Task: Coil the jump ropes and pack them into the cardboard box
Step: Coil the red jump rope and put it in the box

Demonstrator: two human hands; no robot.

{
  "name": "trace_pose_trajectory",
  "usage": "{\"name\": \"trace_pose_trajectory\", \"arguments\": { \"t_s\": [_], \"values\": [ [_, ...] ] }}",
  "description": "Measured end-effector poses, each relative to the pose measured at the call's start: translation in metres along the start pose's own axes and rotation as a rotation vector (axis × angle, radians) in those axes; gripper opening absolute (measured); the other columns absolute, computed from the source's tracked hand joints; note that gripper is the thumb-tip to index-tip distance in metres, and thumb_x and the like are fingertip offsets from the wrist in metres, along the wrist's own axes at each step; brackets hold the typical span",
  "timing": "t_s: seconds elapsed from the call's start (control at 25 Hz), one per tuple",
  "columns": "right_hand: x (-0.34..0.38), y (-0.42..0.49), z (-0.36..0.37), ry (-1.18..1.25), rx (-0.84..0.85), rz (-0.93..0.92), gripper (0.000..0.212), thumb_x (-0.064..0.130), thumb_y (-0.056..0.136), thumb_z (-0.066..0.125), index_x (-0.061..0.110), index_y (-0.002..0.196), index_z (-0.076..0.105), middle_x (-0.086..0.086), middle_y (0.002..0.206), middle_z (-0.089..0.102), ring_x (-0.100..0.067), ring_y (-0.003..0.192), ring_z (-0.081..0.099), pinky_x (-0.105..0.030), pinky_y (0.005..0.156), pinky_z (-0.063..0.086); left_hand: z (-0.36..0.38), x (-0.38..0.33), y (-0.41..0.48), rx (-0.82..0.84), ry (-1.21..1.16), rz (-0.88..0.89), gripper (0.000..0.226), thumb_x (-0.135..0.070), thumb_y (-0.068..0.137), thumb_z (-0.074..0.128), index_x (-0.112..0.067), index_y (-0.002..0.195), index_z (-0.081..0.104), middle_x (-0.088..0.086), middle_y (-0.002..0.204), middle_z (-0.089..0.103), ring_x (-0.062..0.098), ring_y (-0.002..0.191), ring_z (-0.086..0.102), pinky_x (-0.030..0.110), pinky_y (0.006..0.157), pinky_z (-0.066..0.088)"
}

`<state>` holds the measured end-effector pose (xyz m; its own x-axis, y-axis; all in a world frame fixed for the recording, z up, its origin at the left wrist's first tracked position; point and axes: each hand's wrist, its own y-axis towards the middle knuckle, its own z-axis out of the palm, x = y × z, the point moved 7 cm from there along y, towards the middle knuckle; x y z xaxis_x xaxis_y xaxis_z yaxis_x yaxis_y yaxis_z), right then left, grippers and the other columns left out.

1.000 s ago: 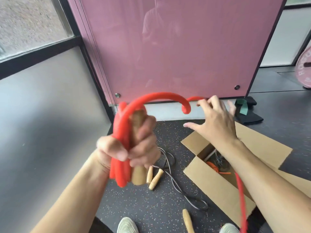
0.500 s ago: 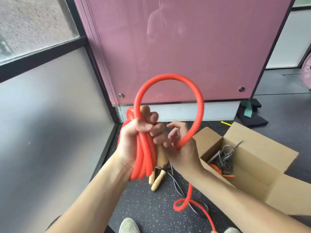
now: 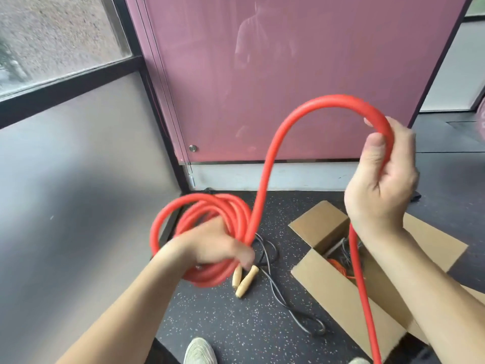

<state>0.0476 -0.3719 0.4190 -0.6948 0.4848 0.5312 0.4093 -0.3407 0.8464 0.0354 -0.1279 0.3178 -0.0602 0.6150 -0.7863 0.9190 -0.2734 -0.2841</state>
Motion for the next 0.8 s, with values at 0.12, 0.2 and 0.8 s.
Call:
{"name": "trace_pose_trajectory", "arguments": {
  "t_s": [0.12, 0.2, 0.8],
  "values": [
    [-0.039, 0.002, 0.013, -0.058, 0.066, 0.194, 0.037, 0.034, 0.108, 0.042, 0.012, 0.129, 0.062, 0.005, 0.110, 0.068, -0.005, 0.092, 0.061, -0.018, 0.082, 0.044, 0.083, -0.036, -0.029, 0.689, -0.155, 0.218, 0.035, -0.010, 0.047, 0.074, 0.002, 0.075, 0.057, -0.004, 0.061, 0.058, 0.014, 0.053, 0.052, 0.023, 0.050, 0.041],
    [-0.064, -0.014, 0.030, -0.102, 0.257, 0.403, 0.035, 0.041, 0.105, 0.046, 0.023, 0.129, 0.065, 0.006, 0.112, 0.071, -0.015, 0.103, 0.066, -0.021, 0.085, 0.045, 0.107, -0.069, -0.050, 0.910, -0.374, 0.367, 0.040, 0.000, 0.045, 0.070, -0.002, 0.080, 0.051, -0.013, 0.064, 0.059, 0.004, 0.054, 0.054, 0.016, 0.050, 0.042],
    [0.008, -0.136, 0.085, -0.144, 1.337, 0.388, 0.019, 0.039, 0.089, 0.065, 0.021, 0.082, 0.068, 0.011, 0.052, 0.059, -0.007, 0.047, 0.056, -0.019, 0.047, 0.041, -0.102, 0.009, -0.003, -0.808, -0.435, 0.174, 0.013, -0.015, 0.065, 0.075, -0.019, 0.066, 0.062, 0.007, 0.058, 0.059, 0.020, 0.052, 0.054, 0.041, 0.058, 0.047]
  ]
}}
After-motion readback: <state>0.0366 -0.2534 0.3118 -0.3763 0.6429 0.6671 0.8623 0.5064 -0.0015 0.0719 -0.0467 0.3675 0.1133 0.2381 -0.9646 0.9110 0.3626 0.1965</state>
